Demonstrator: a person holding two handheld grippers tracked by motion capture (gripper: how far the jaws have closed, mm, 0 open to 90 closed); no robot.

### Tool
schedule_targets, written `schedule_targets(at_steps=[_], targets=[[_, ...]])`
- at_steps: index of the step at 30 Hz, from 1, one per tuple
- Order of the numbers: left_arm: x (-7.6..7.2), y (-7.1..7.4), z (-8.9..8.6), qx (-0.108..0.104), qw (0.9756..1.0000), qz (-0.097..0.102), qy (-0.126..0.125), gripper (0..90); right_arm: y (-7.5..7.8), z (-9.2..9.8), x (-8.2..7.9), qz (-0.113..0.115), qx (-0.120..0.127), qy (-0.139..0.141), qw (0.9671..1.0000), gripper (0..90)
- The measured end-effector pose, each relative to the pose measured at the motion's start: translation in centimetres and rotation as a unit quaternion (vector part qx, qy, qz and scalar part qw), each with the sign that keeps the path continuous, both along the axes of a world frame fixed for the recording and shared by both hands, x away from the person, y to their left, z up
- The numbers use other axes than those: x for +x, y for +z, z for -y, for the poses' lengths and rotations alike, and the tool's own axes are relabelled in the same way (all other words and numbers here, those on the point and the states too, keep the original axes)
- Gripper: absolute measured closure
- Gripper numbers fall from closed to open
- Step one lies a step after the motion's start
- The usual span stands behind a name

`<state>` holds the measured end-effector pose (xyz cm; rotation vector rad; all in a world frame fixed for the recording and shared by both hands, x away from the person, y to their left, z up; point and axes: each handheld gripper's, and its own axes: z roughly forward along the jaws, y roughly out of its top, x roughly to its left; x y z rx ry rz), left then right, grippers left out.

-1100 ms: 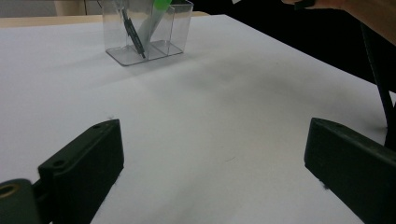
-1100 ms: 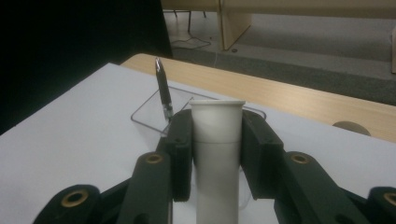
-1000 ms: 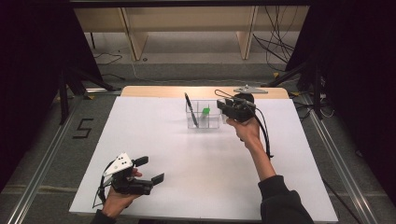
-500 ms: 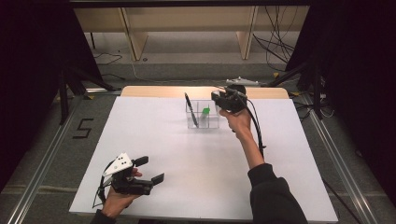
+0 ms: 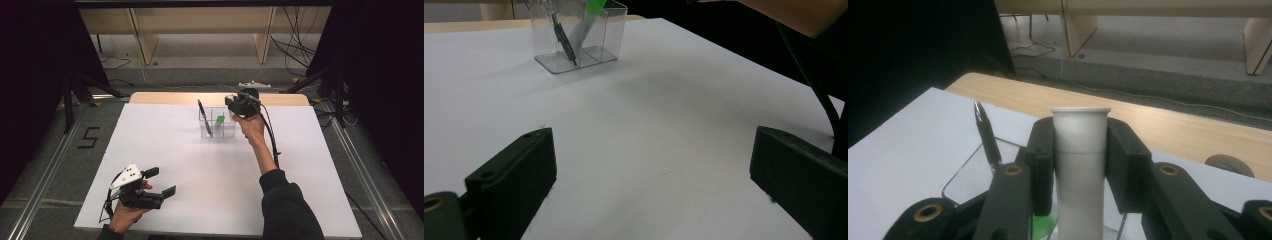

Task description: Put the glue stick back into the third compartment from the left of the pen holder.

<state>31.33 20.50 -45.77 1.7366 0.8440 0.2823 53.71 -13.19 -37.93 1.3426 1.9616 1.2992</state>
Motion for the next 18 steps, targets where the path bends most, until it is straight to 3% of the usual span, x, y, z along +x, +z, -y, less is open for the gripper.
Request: schedule_targets(at_steps=[18], targets=[[0.01,0.04,-0.01,0.001,1.0000,0.002,-0.002,4.2,-0.45,-0.31,1.06,-0.001,-0.001,-0.018,0.9998,67.4]])
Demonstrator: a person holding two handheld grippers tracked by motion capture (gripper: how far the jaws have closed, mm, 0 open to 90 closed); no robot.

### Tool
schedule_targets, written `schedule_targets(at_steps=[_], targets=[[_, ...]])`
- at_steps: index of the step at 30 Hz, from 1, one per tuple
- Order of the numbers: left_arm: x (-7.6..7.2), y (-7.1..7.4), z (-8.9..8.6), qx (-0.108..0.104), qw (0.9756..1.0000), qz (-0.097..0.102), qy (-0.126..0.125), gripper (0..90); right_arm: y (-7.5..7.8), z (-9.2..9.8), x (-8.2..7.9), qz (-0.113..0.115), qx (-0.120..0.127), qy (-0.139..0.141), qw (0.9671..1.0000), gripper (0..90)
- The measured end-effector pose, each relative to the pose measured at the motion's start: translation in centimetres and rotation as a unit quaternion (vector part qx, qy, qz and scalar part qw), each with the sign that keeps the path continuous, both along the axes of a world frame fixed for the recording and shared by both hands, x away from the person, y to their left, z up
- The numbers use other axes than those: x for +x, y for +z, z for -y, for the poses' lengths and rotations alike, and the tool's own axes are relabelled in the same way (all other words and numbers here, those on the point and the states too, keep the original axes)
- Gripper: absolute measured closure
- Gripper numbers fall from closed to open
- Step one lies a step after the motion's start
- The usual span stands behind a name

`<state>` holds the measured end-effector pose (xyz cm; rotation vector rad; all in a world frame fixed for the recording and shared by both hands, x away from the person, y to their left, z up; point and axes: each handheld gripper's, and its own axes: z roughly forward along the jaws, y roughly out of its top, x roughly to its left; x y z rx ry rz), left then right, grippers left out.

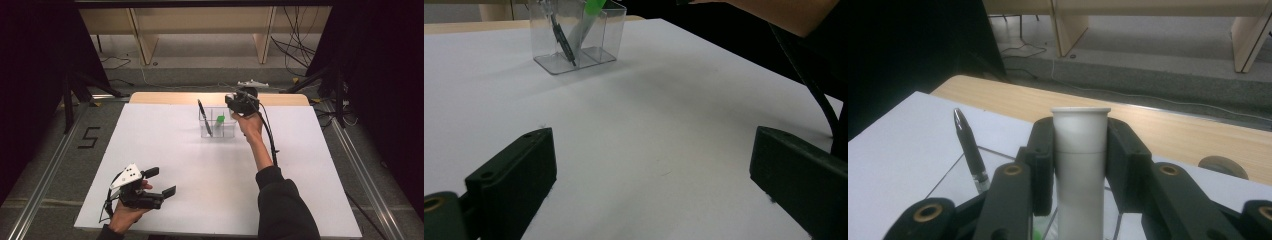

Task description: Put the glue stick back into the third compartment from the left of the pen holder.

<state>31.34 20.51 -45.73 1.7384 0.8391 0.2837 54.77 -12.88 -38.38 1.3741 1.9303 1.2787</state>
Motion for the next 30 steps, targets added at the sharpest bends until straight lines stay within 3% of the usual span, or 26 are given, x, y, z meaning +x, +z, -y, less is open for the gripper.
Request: schedule_targets(at_steps=[30], targets=[[-0.1,0.0,0.0,-0.002,1.0000,-0.001,-0.001,4.3,-1.4,-1.1,0.7,-0.006,-0.013,-0.004,0.9999,67.4]])
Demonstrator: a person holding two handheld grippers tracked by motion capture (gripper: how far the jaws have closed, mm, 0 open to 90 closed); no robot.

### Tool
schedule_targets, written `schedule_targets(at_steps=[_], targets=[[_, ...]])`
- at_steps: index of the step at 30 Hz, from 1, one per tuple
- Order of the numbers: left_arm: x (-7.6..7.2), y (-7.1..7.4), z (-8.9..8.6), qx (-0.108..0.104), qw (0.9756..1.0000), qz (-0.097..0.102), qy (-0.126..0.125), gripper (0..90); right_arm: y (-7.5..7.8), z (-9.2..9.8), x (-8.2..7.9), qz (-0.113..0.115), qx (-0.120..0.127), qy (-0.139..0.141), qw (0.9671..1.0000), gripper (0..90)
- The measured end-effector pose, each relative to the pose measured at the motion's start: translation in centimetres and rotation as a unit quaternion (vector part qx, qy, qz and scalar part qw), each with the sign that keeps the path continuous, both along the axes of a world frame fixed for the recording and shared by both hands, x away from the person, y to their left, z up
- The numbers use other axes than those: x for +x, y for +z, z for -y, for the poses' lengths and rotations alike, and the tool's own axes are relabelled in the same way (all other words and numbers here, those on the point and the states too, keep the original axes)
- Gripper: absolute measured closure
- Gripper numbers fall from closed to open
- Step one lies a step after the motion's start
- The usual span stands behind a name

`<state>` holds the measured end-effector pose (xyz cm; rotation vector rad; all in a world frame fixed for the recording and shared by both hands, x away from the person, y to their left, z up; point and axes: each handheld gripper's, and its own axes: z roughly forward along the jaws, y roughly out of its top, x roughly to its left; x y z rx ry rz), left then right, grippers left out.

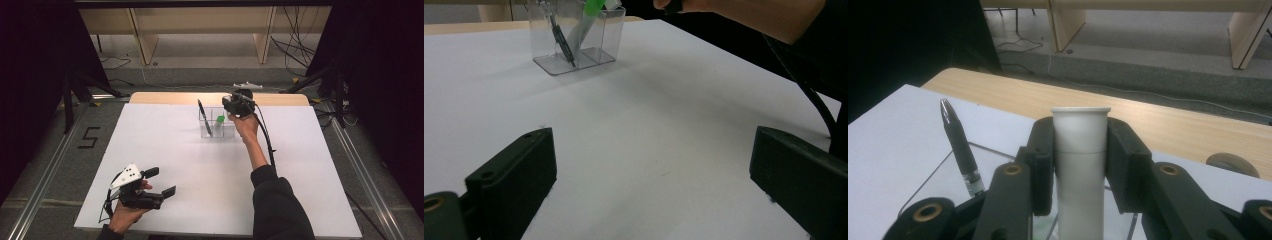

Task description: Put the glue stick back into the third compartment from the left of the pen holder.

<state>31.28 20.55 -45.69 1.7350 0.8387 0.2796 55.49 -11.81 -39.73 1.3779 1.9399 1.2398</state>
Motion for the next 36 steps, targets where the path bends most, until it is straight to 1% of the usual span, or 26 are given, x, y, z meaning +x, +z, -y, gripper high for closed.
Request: schedule_targets(at_steps=[8,19,27,29,31,33,36], targets=[[0.00,0.01,-0.06,0.001,1.0000,0.000,-0.001,4.3,-0.40,-0.02,0.20,-0.001,-0.002,-0.007,1.0000,67.3],[-0.03,0.02,-0.06,0.001,1.0000,0.000,-0.001,4.3,-0.75,-0.23,0.25,-0.002,-0.011,-0.005,0.9999,67.2],[-0.03,0.03,-0.06,0.001,1.0000,0.001,-0.001,4.3,-1.02,-0.40,0.24,-0.003,-0.023,-0.003,0.9997,66.2],[-0.03,0.02,-0.06,0.001,1.0000,0.001,-0.001,4.3,-1.02,-0.49,0.18,-0.005,-0.027,0.000,0.9996,62.2],[-0.04,0.03,-0.06,0.001,1.0000,0.001,-0.002,4.3,-1.01,-0.52,0.14,-0.007,-0.026,0.002,0.9996,53.6],[-0.03,0.02,-0.06,0.001,1.0000,0.001,-0.001,4.3,-0.89,-0.43,0.09,-0.010,-0.017,0.006,0.9998,47.7],[-0.02,0.02,-0.06,0.001,1.0000,0.001,-0.002,4.3,-0.46,-0.34,-0.13,-0.005,-0.009,0.010,0.9999,40.9]])
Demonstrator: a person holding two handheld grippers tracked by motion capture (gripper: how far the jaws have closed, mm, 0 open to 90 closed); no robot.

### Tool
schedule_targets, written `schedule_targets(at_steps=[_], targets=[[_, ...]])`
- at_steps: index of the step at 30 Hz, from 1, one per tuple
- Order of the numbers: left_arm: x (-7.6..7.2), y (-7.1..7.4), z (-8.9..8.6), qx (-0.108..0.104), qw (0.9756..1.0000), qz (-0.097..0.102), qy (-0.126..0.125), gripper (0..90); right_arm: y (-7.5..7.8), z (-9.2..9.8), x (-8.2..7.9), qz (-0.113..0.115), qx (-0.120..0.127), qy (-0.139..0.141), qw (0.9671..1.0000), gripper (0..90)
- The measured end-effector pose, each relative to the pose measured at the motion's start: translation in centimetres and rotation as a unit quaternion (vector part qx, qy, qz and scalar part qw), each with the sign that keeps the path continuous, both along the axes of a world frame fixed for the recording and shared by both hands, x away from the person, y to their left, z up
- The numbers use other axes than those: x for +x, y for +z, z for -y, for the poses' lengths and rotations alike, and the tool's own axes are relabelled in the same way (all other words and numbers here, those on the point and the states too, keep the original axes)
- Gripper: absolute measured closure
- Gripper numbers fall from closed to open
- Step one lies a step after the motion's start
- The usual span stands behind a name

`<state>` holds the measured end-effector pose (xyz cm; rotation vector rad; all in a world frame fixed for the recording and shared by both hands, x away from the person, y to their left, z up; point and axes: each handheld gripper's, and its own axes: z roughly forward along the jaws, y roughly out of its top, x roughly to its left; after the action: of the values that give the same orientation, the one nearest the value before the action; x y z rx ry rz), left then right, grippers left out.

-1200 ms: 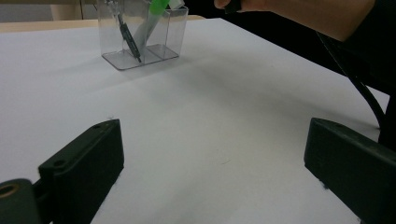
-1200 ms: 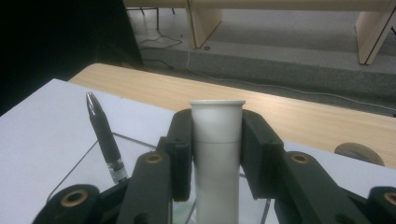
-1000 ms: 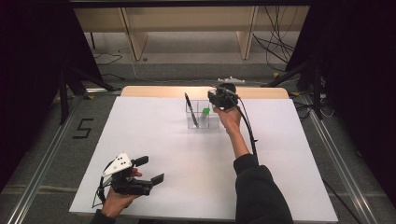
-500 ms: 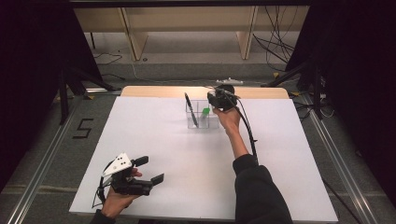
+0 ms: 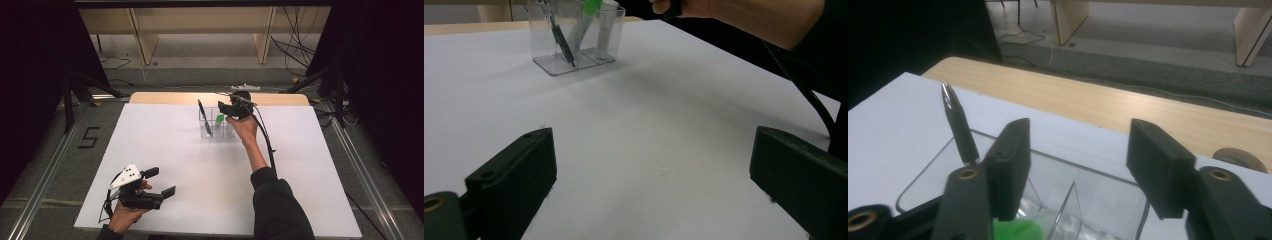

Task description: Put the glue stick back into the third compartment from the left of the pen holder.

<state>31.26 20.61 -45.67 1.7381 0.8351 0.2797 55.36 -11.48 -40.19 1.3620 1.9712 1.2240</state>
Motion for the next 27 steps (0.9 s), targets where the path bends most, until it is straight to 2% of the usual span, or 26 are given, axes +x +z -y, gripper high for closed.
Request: schedule_targets(at_steps=[4,16,19,27], targets=[[0.0,0.0,0.1,0.000,1.0000,0.001,0.000,4.3,0.6,0.2,-0.3,0.004,0.005,0.002,1.0000,37.9],[0.0,-0.1,0.0,0.002,1.0000,0.001,0.001,4.3,1.2,1.1,-1.0,-0.008,0.008,0.010,0.9999,35.7],[0.0,-0.1,0.0,0.002,1.0000,0.000,0.001,4.3,1.4,1.4,-1.5,-0.008,0.014,0.015,0.9998,35.3],[0.0,-0.1,0.1,0.004,1.0000,-0.001,0.000,4.3,2.1,1.5,-3.3,-0.009,0.011,0.041,0.9991,32.0]])
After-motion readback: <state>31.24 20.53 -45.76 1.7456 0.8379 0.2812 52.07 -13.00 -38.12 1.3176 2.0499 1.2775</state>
